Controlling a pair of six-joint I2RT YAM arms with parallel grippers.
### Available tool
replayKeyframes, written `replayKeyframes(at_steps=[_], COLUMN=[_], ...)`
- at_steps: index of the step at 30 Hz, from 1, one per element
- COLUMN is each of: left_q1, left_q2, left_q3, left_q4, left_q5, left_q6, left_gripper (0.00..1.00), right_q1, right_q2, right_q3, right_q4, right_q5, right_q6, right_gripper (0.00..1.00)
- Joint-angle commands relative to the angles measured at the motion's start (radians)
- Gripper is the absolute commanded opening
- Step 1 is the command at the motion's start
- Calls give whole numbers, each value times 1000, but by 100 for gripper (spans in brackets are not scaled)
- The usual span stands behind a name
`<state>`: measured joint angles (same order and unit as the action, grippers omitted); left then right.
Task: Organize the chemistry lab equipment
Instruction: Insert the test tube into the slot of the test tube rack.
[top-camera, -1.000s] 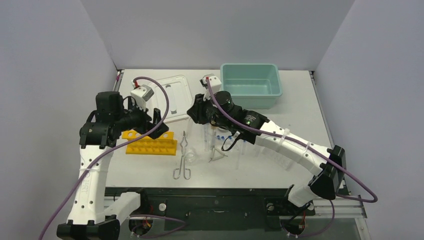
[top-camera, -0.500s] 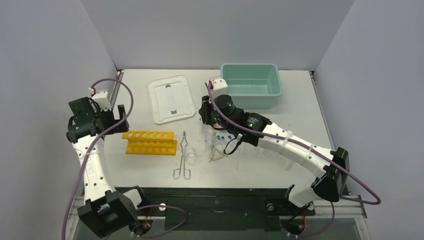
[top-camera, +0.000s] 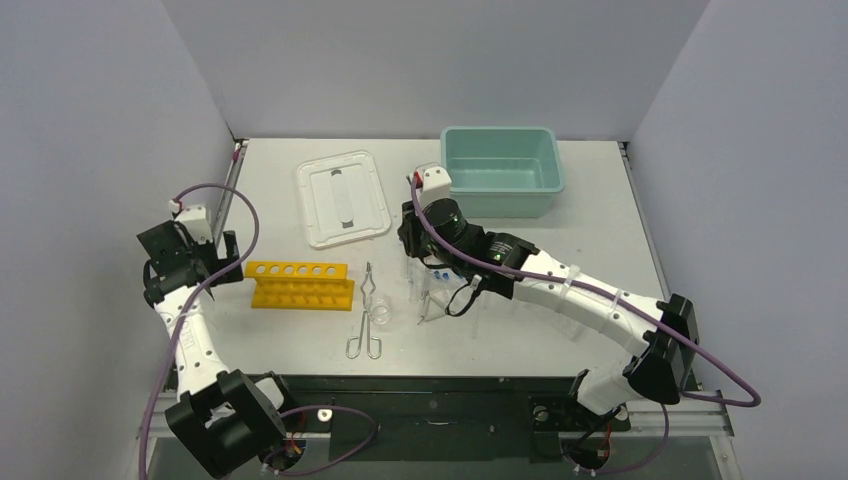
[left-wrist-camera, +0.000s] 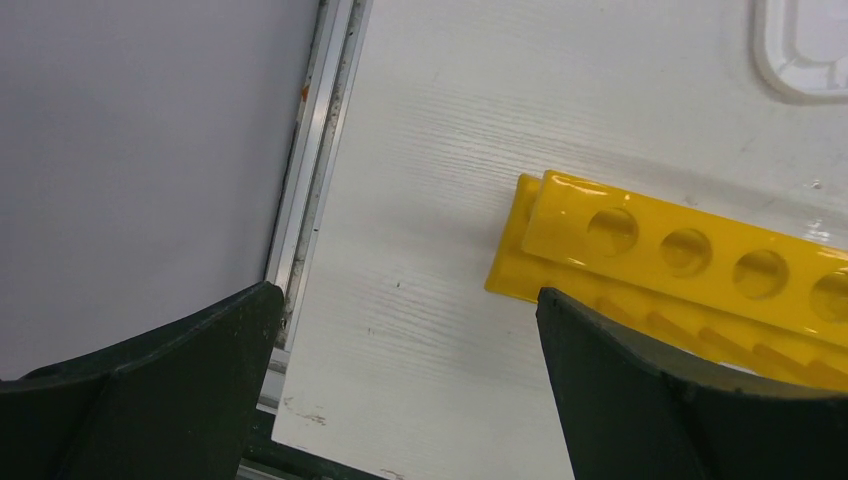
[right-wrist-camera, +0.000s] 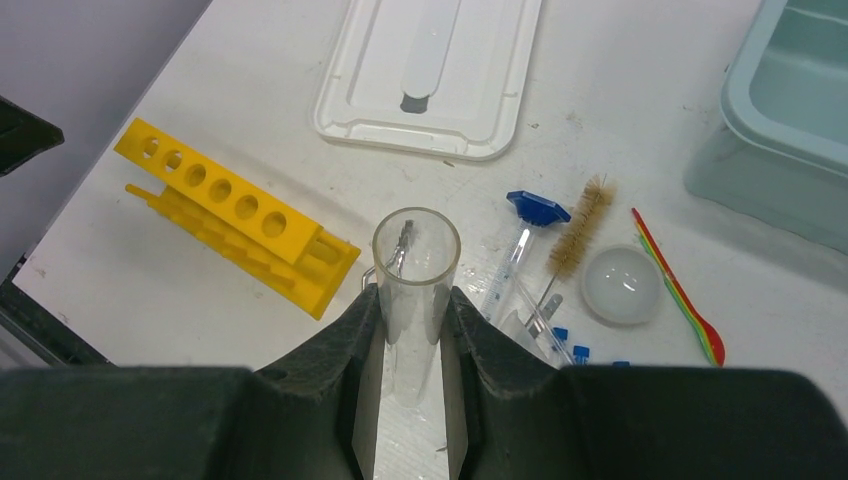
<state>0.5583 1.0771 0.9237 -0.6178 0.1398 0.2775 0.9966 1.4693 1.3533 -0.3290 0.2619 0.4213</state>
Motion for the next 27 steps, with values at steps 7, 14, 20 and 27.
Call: replayKeyframes(at_steps=[7,14,20,27], left_q1=[3,4,-2,-5], left_q2=[71,154,133,8], left_q3=[-112,-149,-179,-230], left_q4=[327,397,280,92], left_q5=[-43,31,240,340], left_q6=[27,41,128,364], left_gripper=[100,100,100,100], right_q1=[9,26,24,17], right_q2=[-49,-86,-93,-68], right_q3=[-22,-5,-12,-6], right_q4=[72,21,8,24], right_q5=[11,44,64,47], right_q6=[18,17,-3,0], right_gripper=[0,0,0,0])
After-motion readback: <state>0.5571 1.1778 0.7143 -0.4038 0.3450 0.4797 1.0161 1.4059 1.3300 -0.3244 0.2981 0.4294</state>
